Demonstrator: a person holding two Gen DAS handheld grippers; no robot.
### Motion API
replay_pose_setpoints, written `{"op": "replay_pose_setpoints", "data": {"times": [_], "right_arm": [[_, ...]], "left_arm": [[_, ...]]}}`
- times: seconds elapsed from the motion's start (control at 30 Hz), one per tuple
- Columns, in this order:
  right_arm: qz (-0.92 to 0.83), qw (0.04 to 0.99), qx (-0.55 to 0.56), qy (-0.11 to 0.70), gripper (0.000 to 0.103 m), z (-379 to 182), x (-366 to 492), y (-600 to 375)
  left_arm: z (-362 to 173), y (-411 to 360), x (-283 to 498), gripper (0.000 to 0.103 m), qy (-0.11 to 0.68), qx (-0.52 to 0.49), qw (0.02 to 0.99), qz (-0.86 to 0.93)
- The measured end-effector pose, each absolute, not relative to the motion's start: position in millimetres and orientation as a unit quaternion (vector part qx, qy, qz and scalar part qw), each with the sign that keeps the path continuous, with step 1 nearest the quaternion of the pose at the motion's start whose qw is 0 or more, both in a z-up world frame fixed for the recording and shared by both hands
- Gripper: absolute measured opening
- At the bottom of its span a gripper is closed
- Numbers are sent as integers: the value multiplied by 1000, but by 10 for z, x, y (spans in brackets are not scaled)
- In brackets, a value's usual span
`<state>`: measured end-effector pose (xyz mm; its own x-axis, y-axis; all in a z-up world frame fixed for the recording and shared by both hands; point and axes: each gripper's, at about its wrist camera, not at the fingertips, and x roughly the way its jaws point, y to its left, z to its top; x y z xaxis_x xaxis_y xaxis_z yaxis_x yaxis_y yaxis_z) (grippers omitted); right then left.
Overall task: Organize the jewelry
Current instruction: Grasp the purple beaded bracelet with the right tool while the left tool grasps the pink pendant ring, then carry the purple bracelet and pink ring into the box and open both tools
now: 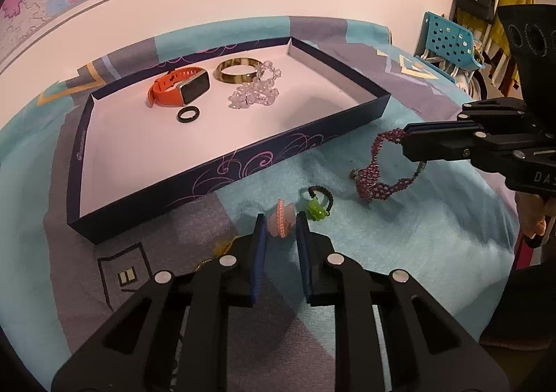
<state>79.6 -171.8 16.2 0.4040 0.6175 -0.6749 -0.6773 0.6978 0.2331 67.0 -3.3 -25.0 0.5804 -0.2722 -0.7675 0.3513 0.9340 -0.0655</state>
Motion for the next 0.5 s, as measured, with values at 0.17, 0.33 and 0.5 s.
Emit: {"op": "replay_pose_setpoints", "data": {"times": [0.17,0.33,0.5], "right_arm": [[388,839,-38,380,1,209,823,-1716],[389,842,-37,371,1,285,842,-1719],[390,847,-39,360,1,371,870,-1701]], "left_arm": [[-159,-25,636,18,413,45,893,-172],[-33,-8,599,18,398,43,901,-170],[79,12,563,18,384,41,907,-170]]}}
